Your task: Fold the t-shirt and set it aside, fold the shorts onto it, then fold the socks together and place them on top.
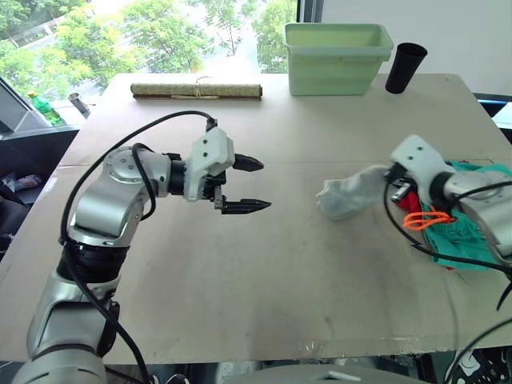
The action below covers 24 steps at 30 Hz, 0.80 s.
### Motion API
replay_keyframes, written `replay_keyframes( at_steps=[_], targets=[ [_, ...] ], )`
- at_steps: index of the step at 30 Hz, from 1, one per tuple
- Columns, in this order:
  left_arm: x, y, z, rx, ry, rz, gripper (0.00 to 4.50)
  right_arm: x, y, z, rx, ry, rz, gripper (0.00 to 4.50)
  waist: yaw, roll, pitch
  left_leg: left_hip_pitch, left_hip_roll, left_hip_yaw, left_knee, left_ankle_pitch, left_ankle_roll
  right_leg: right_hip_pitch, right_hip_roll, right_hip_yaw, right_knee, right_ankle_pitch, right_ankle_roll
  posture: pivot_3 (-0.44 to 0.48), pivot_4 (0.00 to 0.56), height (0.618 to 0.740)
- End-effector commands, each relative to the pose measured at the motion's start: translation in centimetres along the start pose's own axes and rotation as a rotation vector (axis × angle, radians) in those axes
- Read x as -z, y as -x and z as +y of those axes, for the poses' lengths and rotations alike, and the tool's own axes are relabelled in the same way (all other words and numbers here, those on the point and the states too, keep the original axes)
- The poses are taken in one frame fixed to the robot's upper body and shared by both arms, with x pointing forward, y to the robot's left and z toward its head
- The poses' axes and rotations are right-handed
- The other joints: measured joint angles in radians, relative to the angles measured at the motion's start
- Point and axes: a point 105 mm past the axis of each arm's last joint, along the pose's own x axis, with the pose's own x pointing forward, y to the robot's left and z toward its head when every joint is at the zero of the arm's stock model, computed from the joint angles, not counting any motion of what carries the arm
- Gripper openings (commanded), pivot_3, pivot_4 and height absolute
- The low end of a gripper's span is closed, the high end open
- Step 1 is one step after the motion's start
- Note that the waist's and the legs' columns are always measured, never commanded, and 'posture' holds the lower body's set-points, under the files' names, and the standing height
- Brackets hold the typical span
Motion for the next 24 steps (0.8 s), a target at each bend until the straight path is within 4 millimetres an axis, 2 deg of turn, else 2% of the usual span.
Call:
replay_keyframes(
  at_steps=[1, 5, 9, 13, 19, 24],
  targets=[
    [-1.5, -0.2, -0.1, 0.006, -0.060, -0.031, 4.50, -1.6, 0.4, 0.2, 0.030, 0.150, -0.001, 0.01, 0.006, 0.000, 0.000, 0.000, 0.000, 0.000, 0.000, 0.000, 0.000, 0.000, 0.000, 0.000, -0.001, 0.000, 0.000, 0.000, 0.150, 0.737],
    [-1.8, -0.9, -0.3, 0.024, -0.059, -0.055, 4.50, -4.1, -0.5, 1.9, 0.021, 0.320, -0.058, 0.01, 0.003, 0.000, 0.000, -0.001, -0.001, 0.000, 0.001, 0.000, 0.000, 0.001, -0.001, 0.000, -0.004, 0.000, 0.000, 0.000, 0.150, 0.737],
    [-1.6, -2.1, 0.0, 0.007, -0.064, -0.058, 4.50, -5.1, -1.0, 3.3, -0.008, 0.343, -0.102, 0.01, 0.002, 0.000, 0.000, -0.001, 0.000, 0.000, 0.001, 0.000, 0.000, 0.001, 0.000, -0.001, -0.004, 0.000, 0.000, 0.000, 0.150, 0.737],
    [-0.1, -3.8, 1.2, -0.037, -0.055, -0.031, 4.50, -5.6, -1.3, 3.4, -0.014, 0.336, -0.124, 0.01, 0.004, -0.001, 0.000, -0.001, -0.001, 0.000, 0.002, 0.000, 0.000, 0.003, 0.000, -0.001, -0.003, 0.000, 0.000, 0.000, 0.150, 0.737],
    [4.5, -6.5, 3.1, -0.075, -0.073, 0.065, 4.50, -6.0, -1.3, 3.4, -0.025, 0.314, -0.157, 0.01, 0.003, -0.001, 0.000, 0.000, 0.000, 0.000, 0.003, 0.000, 0.000, 0.003, 0.001, -0.001, -0.003, 0.000, 0.000, 0.000, 0.150, 0.737],
    [4.7, -8.6, 4.1, -0.099, -0.033, 0.000, 4.50, -6.5, -1.3, 3.6, -0.034, 0.310, -0.183, 0.01, 0.003, -0.001, 0.000, -0.001, 0.000, 0.000, 0.003, 0.000, 0.000, 0.002, 0.001, -0.001, -0.002, 0.000, 0.000, 0.000, 0.150, 0.737]
  ],
)
